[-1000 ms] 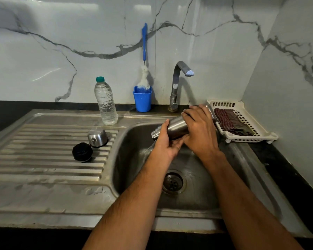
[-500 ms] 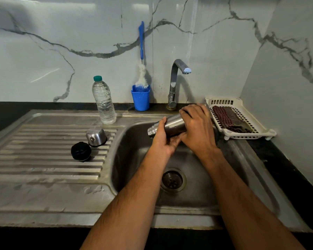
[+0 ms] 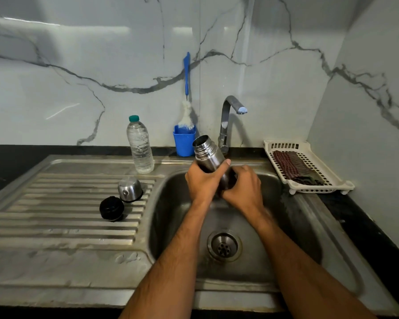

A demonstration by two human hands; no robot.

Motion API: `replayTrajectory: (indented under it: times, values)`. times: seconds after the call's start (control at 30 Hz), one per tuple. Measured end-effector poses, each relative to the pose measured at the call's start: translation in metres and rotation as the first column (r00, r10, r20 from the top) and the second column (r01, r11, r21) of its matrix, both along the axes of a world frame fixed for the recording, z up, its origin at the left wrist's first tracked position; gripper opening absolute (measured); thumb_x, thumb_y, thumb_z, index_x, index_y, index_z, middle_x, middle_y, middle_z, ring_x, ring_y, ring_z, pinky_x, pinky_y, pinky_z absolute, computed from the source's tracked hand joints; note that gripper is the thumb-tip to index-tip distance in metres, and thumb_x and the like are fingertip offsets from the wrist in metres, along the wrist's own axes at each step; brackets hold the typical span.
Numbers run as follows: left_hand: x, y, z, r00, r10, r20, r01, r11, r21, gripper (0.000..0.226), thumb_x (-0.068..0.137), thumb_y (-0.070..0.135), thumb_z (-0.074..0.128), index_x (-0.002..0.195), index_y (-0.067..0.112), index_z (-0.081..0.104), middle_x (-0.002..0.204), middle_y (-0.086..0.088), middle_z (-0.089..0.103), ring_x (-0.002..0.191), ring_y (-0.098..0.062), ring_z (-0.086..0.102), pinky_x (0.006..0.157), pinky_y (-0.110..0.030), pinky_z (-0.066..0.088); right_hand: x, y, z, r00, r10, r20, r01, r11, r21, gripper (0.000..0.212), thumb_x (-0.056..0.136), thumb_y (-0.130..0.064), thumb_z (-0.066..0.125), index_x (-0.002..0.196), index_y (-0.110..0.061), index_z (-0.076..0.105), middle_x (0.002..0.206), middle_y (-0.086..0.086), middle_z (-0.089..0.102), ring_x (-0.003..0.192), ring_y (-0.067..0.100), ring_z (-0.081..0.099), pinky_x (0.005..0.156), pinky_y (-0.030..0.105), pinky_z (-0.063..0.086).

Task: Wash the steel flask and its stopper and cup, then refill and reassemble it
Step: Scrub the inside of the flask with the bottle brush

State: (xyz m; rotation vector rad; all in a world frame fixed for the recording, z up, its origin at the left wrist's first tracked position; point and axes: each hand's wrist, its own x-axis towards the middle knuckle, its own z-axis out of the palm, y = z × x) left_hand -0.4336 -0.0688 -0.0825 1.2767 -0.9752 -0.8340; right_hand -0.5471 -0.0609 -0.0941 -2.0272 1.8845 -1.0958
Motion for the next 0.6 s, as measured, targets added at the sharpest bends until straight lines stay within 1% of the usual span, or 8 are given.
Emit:
replayTrajectory:
  times: [0.1,0.17,0.2,0.3,0.4,0.43,0.5,0.6]
  values:
    - [0.018,0.0,0.006,0.994,-0.045,0.101,0.054,0.995,-0.084,0.06,0.064,0.033,0.095,0.114,0.023,0.063,0.103,0.01,0.07,0.093,-0.002,0.067,0.08,-0.02,0.056,0.016,0.003,0.001,0.98,0.061,0.19,-0.07,0.997,0.038,0.044,0.051,-0.036,0.084,0.09,-0.021,0.071,0.088,-0.006,0.071,0.077,0.007,0.067,0.068,0.028,0.059]
    - [0.034,0.0,0.011,0.981,-0.039,0.191,0.063,0.991,-0.12,0.063,0.063,0.032,0.096,0.115,0.019,0.063,0.101,0.009,0.071,0.09,-0.001,0.067,0.075,-0.015,0.054,0.028,0.005,0.002,0.95,0.126,0.286,-0.145,0.989,0.043,0.049,0.045,-0.042,0.078,0.088,-0.019,0.074,0.08,-0.007,0.074,0.072,0.004,0.07,0.068,0.031,0.061]
    - [0.042,0.0,0.014,0.973,-0.024,0.231,0.057,0.989,-0.137,0.062,0.063,0.031,0.096,0.114,0.018,0.064,0.099,0.008,0.071,0.087,0.0,0.067,0.071,-0.01,0.051,0.034,0.006,0.003,0.937,0.163,0.308,-0.184,0.982,0.041,0.051,0.044,-0.045,0.075,0.087,-0.019,0.074,0.078,-0.008,0.074,0.072,0.003,0.07,0.069,0.033,0.061]
    - [0.062,-0.002,0.015,0.96,0.053,0.275,-0.002,0.983,-0.184,0.057,0.065,0.029,0.095,0.111,0.019,0.064,0.091,0.012,0.068,0.08,0.005,0.064,0.064,-0.006,0.048,0.052,0.003,0.006,0.922,0.245,0.299,-0.27,0.962,0.044,0.05,0.045,-0.05,0.077,0.085,-0.019,0.074,0.077,-0.009,0.074,0.072,0.001,0.07,0.069,0.032,0.061]
    - [0.079,-0.007,0.015,0.961,0.107,0.256,-0.055,0.978,-0.203,0.058,0.064,0.032,0.095,0.112,0.019,0.064,0.094,0.008,0.07,0.084,-0.003,0.068,0.068,-0.013,0.052,0.066,-0.007,0.012,0.919,0.283,0.274,-0.314,0.946,0.077,0.056,0.047,-0.049,0.082,0.094,-0.019,0.074,0.082,-0.008,0.074,0.075,0.002,0.071,0.072,0.032,0.062]
    - [0.084,-0.01,0.016,0.962,0.114,0.249,-0.063,0.977,-0.201,0.059,0.065,0.032,0.095,0.113,0.018,0.065,0.096,0.006,0.071,0.085,-0.005,0.068,0.068,-0.015,0.053,0.069,-0.011,0.016,0.92,0.293,0.26,-0.327,0.94,0.094,0.056,0.049,-0.046,0.087,0.096,-0.019,0.074,0.083,-0.009,0.074,0.076,0.001,0.07,0.073,0.03,0.062]
    - [0.092,-0.015,0.017,0.965,0.128,0.227,-0.078,0.973,-0.215,0.059,0.065,0.029,0.095,0.114,0.015,0.065,0.097,0.005,0.071,0.085,-0.004,0.068,0.066,-0.011,0.051,0.071,-0.02,0.027,0.92,0.329,0.211,-0.359,0.925,0.123,0.051,0.054,-0.031,0.095,0.099,-0.019,0.075,0.084,-0.011,0.073,0.077,0.0,0.069,0.072,0.023,0.059]
    - [0.099,-0.02,0.015,0.968,0.148,0.203,-0.098,0.967,-0.237,0.061,0.066,0.024,0.095,0.118,0.012,0.064,0.099,0.005,0.07,0.085,0.001,0.066,0.067,-0.007,0.051,0.067,-0.039,0.046,0.921,0.365,0.136,-0.383,0.912,0.149,0.051,0.064,-0.008,0.092,0.112,-0.013,0.075,0.093,-0.005,0.074,0.083,0.005,0.068,0.069,0.013,0.054]
